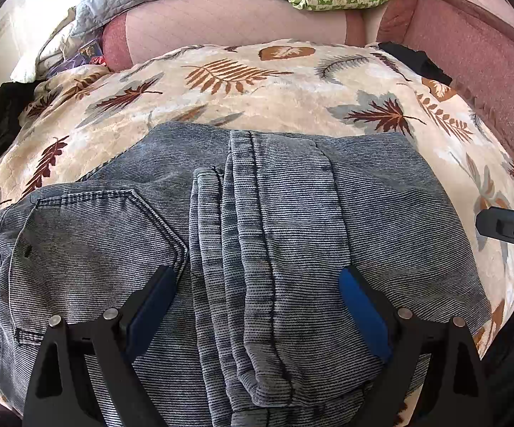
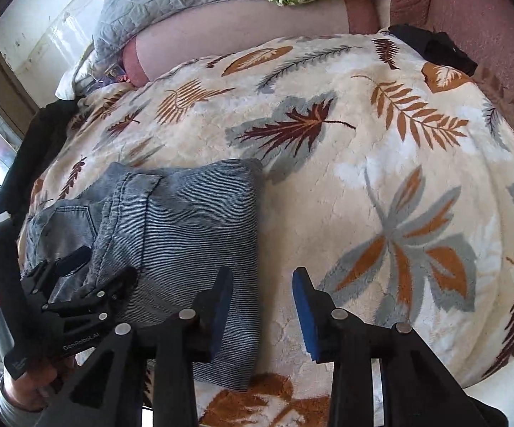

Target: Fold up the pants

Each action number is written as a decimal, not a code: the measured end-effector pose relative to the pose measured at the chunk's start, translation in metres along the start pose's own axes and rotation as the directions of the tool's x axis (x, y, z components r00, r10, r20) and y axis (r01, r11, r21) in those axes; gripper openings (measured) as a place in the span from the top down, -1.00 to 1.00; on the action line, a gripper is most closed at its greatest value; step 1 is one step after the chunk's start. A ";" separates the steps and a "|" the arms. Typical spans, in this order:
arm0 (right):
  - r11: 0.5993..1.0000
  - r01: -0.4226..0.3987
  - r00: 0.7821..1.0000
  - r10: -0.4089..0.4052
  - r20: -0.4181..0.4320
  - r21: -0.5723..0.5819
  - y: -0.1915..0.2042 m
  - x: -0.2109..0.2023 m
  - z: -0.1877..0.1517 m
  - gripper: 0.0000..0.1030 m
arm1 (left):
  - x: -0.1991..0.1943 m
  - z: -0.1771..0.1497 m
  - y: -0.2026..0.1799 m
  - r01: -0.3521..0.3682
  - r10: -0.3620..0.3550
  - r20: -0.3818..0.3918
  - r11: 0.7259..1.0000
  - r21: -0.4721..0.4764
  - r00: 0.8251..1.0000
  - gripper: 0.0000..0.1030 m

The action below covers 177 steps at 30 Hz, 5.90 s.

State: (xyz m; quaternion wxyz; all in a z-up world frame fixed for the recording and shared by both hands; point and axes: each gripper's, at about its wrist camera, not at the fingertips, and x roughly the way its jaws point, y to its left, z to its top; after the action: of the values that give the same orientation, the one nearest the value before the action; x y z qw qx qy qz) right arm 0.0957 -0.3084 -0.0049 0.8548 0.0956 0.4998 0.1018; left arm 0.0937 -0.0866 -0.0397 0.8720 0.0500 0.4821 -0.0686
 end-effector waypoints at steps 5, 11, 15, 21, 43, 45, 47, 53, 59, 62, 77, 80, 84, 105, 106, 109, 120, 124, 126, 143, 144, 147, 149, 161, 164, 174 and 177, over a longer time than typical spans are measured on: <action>1.000 0.005 1.000 -0.005 -0.001 0.000 -0.001 0.002 -0.001 0.26 | 0.000 0.000 0.000 0.000 0.000 0.000 1.000 -0.002 1.000 -0.81; 0.999 0.035 0.999 -0.035 0.009 -0.012 -0.001 0.001 -0.001 0.26 | 0.000 -0.001 -0.001 -0.001 0.001 0.002 1.000 0.000 1.000 -0.81; 0.998 0.062 0.998 -0.062 0.024 -0.025 -0.001 -0.001 0.000 0.26 | 0.000 0.000 0.000 -0.003 0.003 0.005 1.000 -0.002 1.000 -0.82; 0.997 0.068 0.997 -0.067 0.031 -0.029 -0.003 -0.003 -0.001 0.26 | 0.000 0.000 0.000 -0.005 0.005 0.004 1.000 -0.003 1.000 -0.82; 0.969 0.180 0.981 -0.189 -0.040 -0.171 0.023 0.048 0.037 -0.11 | -0.038 -0.003 0.029 0.071 -0.059 0.088 0.987 -0.143 0.994 -0.83; 0.961 0.196 0.976 -0.211 -0.056 -0.195 0.025 0.056 0.035 -0.12 | -0.058 -0.011 0.050 0.088 -0.063 0.135 0.977 -0.193 0.989 -0.83; 0.960 0.200 0.975 -0.215 -0.057 -0.196 0.027 0.047 0.040 -0.13 | -0.078 -0.022 0.076 0.083 -0.039 0.176 0.965 -0.248 0.984 -0.83; 0.970 0.067 0.997 -0.071 -0.013 -0.235 0.074 0.018 0.073 -0.13 | -0.110 -0.036 0.173 0.055 0.044 0.215 0.898 -0.437 0.976 -0.83; 0.941 -0.186 0.977 0.146 -0.156 -0.282 0.167 0.067 0.129 -0.13 | -0.072 -0.043 0.213 -0.108 0.142 0.034 0.871 -0.479 0.989 -0.83; 0.930 -0.188 0.966 0.118 -0.228 -0.316 0.198 0.108 0.141 -0.12 | -0.051 -0.055 0.218 -0.126 0.128 -0.026 0.874 -0.470 0.991 -0.83; 0.725 0.109 0.978 -0.200 -0.057 -0.680 0.263 0.160 0.093 0.95 | -0.047 -0.060 0.205 -0.188 0.203 0.001 0.909 -0.371 0.979 -0.86; 0.814 0.065 0.986 -0.140 -0.086 -0.578 0.251 0.145 0.103 0.83 | -0.048 -0.063 0.206 -0.176 0.195 0.012 0.910 -0.374 0.981 -0.86; 0.877 0.021 0.998 -0.047 -0.041 -0.479 0.241 0.103 0.111 0.74 | -0.048 -0.064 0.205 -0.181 0.202 0.018 0.909 -0.375 0.979 -0.86; 0.903 -0.304 0.952 0.279 -0.124 -0.303 0.185 0.050 0.028 -0.32 | -0.125 -0.153 0.255 0.239 -0.046 0.243 0.420 -0.875 0.969 -0.86; 0.905 -0.308 0.951 0.283 -0.125 -0.295 0.181 0.047 0.027 -0.32 | -0.119 -0.156 0.254 0.245 -0.060 0.241 0.402 -0.882 0.969 -0.86; 0.909 -0.322 0.946 0.298 -0.125 -0.265 0.174 0.045 0.025 -0.32 | -0.101 -0.160 0.256 0.276 -0.106 0.255 0.343 -0.898 0.961 -0.86; 0.883 -0.428 0.897 0.388 -0.212 -0.194 0.200 0.045 0.043 -0.32 | -0.083 -0.154 0.262 0.269 -0.096 0.252 0.370 -0.889 0.963 0.38; 0.835 -0.550 0.799 0.523 -0.296 -0.009 0.214 0.068 0.054 -0.32 | -0.081 -0.154 0.262 0.274 -0.098 0.257 0.380 -0.883 0.962 0.48; 0.855 -0.515 0.782 0.497 -0.376 0.060 0.222 0.098 0.045 -0.36 | -0.083 -0.153 0.261 0.270 -0.088 0.257 0.395 -0.878 0.962 0.53; 0.788 -0.560 0.751 0.613 -0.245 0.255 0.140 0.070 0.048 -0.38 | -0.133 -0.081 0.211 0.125 0.097 0.270 0.707 -0.697 0.958 0.76; 0.787 -0.557 0.756 0.612 -0.231 0.264 0.129 0.066 0.049 -0.38 | -0.140 -0.070 0.199 0.109 0.112 0.283 0.742 -0.661 0.953 0.76; 0.780 -0.532 0.788 0.598 -0.142 0.330 0.067 0.050 0.040 -0.38 | -0.155 -0.035 0.156 0.074 0.132 0.329 0.836 -0.544 0.935 0.77; 0.761 -0.527 0.804 0.591 -0.067 0.379 0.029 0.039 0.035 -0.38 | -0.162 -0.013 0.118 0.053 0.125 0.361 0.895 -0.443 0.924 0.77; 0.618 -0.540 0.834 0.483 0.266 0.572 -0.145 -0.012 0.018 -0.38 | -0.048 0.015 -0.102 0.035 -0.041 0.080 0.996 0.085 0.996 0.77; 0.624 -0.536 0.836 0.483 0.259 0.568 -0.146 -0.009 0.015 -0.38 | -0.027 -0.001 -0.123 -0.025 0.013 0.069 0.985 0.171 0.997 0.77; 0.645 -0.531 0.841 0.480 0.248 0.550 -0.145 -0.006 0.012 -0.38 | -0.070 0.002 -0.118 -0.002 -0.024 0.132 0.980 0.198 0.991 0.78; 0.682 -0.503 0.861 0.447 0.242 0.530 -0.136 -0.008 0.014 -0.38 | -0.022 -0.014 -0.132 -0.010 0.006 0.017 0.966 0.257 1.000 0.56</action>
State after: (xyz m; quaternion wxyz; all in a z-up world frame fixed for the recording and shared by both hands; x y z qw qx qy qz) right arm 0.1150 -0.4421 -0.0279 0.7508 0.4806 0.4241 0.1594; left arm 0.0488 -0.2126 -0.0315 0.8623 0.1640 0.4620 -0.1273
